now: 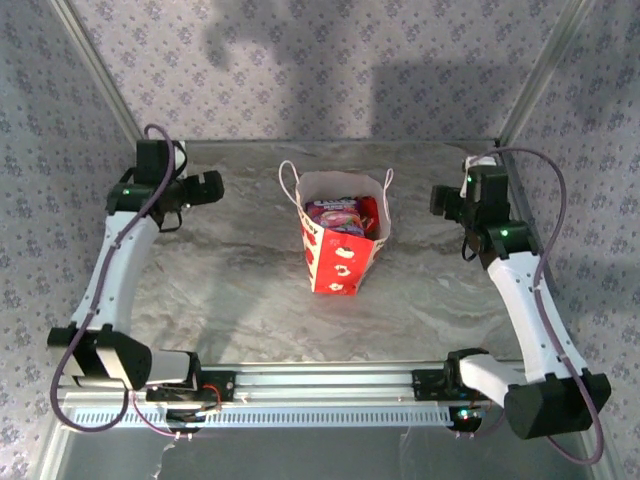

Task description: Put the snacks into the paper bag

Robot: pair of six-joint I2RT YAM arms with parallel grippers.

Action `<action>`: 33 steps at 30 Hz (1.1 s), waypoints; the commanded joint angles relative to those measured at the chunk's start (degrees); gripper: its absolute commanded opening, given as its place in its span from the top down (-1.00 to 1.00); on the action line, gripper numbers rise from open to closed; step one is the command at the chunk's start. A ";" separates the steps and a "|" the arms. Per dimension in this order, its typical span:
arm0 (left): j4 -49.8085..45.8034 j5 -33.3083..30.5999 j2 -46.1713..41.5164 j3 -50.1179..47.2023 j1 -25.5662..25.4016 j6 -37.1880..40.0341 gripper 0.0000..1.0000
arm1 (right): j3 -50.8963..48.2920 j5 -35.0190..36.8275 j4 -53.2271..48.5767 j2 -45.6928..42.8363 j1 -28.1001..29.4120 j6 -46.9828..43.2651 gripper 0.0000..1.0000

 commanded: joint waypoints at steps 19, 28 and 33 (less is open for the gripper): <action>48.36 -20.67 8.70 -29.99 0.37 6.97 -1.00 | -27.36 -5.81 42.09 11.97 -9.16 -4.43 -0.76; 62.52 -21.74 8.14 -39.62 0.42 10.57 -1.00 | -31.26 -6.24 52.69 17.26 -9.72 -4.15 -0.74; 68.17 -20.95 7.30 -43.99 0.44 10.92 -1.00 | -35.96 -7.72 61.98 17.63 -9.84 -5.44 -0.73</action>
